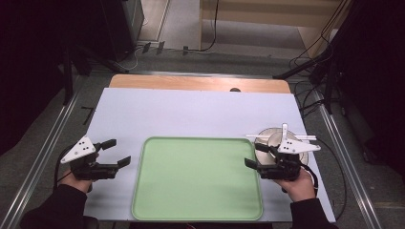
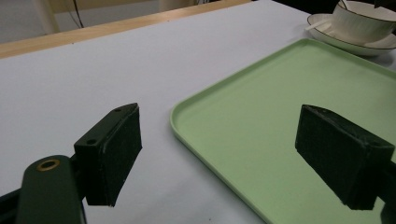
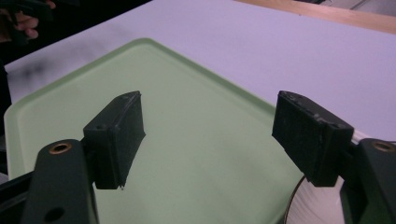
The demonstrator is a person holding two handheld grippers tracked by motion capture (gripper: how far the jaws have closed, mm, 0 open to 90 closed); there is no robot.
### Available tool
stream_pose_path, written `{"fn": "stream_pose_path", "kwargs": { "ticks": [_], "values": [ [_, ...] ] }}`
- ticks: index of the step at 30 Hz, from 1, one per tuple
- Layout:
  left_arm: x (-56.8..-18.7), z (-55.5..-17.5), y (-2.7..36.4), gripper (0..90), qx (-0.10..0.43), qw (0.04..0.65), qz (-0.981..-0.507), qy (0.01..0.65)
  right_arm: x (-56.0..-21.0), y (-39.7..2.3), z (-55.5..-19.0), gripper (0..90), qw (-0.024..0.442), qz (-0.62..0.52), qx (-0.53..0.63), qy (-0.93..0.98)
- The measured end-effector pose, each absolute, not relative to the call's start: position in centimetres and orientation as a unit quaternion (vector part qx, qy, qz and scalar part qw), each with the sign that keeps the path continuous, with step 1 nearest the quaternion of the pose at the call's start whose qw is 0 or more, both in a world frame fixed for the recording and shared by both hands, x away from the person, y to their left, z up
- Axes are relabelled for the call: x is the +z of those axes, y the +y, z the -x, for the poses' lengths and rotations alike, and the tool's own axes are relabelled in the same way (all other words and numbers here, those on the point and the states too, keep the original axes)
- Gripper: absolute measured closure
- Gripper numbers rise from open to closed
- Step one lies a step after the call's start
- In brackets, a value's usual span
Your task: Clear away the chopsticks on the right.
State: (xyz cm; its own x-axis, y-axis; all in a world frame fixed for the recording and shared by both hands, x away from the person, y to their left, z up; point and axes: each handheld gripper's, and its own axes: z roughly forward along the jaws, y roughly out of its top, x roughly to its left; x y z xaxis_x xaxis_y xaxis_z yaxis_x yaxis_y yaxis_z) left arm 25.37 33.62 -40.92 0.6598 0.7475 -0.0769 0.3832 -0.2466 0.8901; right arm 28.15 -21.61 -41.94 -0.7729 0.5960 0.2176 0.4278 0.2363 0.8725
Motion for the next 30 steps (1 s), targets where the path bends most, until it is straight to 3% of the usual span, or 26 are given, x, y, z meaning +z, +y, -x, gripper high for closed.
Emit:
{"fn": "stream_pose_path", "kwargs": {
  "ticks": [30],
  "values": [
    [-40.99, -25.52, 33.80, 14.7, 0.184, 0.487, -0.768, 0.373, -42.05, -21.65, -28.19, 25.9, 0.077, -0.335, 0.512, 0.787]
  ]
}}
